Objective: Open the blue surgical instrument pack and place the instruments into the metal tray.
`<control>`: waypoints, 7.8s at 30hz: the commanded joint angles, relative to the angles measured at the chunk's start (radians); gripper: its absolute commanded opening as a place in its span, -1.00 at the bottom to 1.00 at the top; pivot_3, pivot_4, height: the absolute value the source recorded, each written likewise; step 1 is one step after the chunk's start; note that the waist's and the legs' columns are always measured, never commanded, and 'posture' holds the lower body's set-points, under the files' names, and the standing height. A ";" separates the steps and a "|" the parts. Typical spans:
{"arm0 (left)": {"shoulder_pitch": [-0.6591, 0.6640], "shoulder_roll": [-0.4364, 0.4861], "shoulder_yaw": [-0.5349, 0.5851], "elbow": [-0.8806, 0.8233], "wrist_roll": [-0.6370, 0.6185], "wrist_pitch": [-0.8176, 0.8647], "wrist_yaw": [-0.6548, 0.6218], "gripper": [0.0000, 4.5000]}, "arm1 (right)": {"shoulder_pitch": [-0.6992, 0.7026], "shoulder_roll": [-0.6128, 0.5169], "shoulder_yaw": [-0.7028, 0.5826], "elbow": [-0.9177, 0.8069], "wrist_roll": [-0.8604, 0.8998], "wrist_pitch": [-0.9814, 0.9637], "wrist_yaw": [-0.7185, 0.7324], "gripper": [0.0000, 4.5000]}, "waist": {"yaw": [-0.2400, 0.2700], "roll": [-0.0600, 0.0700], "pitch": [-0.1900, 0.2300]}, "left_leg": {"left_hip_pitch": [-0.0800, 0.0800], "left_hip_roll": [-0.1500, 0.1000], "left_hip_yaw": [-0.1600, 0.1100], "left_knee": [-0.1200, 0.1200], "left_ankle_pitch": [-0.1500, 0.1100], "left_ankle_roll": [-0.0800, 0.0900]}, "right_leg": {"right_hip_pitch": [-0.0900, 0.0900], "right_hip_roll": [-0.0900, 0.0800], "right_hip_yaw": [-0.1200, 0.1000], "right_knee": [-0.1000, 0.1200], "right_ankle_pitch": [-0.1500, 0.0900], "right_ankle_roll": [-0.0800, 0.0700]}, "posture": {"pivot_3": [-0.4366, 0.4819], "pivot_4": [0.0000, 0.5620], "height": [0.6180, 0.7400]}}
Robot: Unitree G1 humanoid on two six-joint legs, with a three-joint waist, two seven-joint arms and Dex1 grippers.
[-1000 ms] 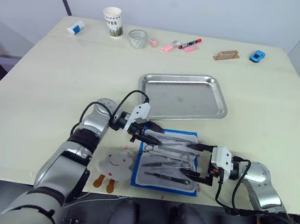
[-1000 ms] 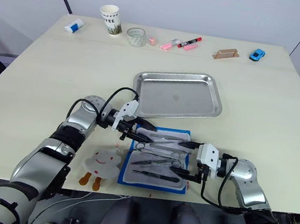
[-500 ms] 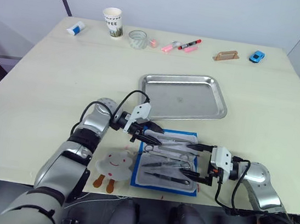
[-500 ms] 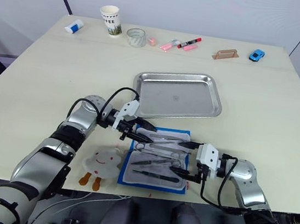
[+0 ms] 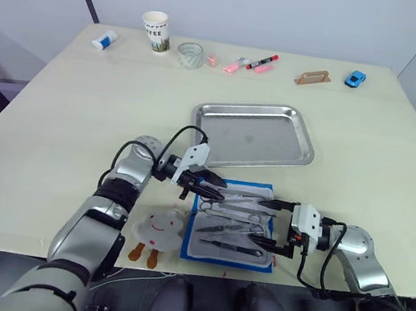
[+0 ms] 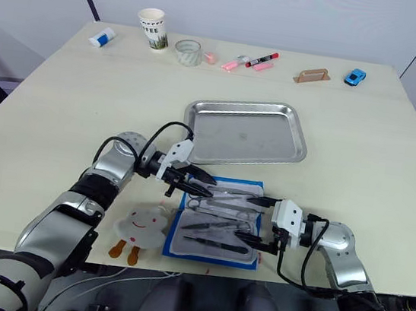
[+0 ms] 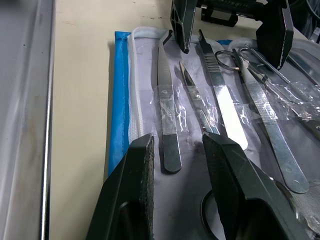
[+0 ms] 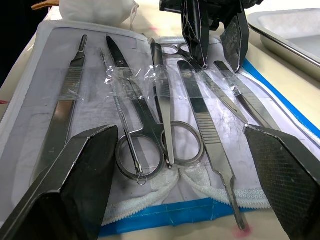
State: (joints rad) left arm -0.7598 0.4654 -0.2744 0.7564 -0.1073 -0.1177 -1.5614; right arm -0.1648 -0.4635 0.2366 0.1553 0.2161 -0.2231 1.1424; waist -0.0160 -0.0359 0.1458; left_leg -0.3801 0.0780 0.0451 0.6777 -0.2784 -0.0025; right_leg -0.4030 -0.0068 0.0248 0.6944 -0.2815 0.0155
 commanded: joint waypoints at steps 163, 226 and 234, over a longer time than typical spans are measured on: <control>0.098 0.111 -0.058 -0.137 0.109 -0.089 0.128 -0.98 | 0.006 -0.008 0.057 0.110 -0.071 0.009 -0.028 0.95 | -0.005 0.004 -0.020 | 0.005 0.002 0.002 -0.009 0.000 0.000 | 0.000 0.005 0.006 -0.002 -0.003 -0.004 | -0.05 -0.47 0.76; 0.157 0.177 -0.042 -0.333 0.053 0.152 0.109 -0.98 | 0.000 -0.003 0.069 0.116 -0.075 0.010 -0.034 0.95 | -0.019 0.004 -0.020 | 0.006 0.003 0.003 -0.010 0.000 0.000 | 0.000 0.006 0.007 -0.002 -0.003 -0.006 | -0.05 -0.47 0.76; 0.140 0.173 -0.040 -0.288 0.055 0.089 0.107 -0.98 | -0.001 -0.001 0.071 0.116 -0.076 0.010 -0.036 0.95 | -0.019 0.004 -0.020 | 0.006 0.003 0.003 -0.010 0.000 0.000 | 0.000 0.006 0.007 -0.002 -0.003 -0.006 | -0.05 -0.47 0.76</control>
State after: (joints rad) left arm -0.6240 0.6180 -0.3052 0.4479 -0.0793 -0.0266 -1.4366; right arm -0.1939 -0.4566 0.2837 0.1910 0.2065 -0.2442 1.1292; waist -0.0349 -0.0320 0.1260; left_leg -0.3739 0.0806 0.0477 0.6674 -0.2784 -0.0024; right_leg -0.4028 -0.0011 0.0320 0.6929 -0.2850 0.0100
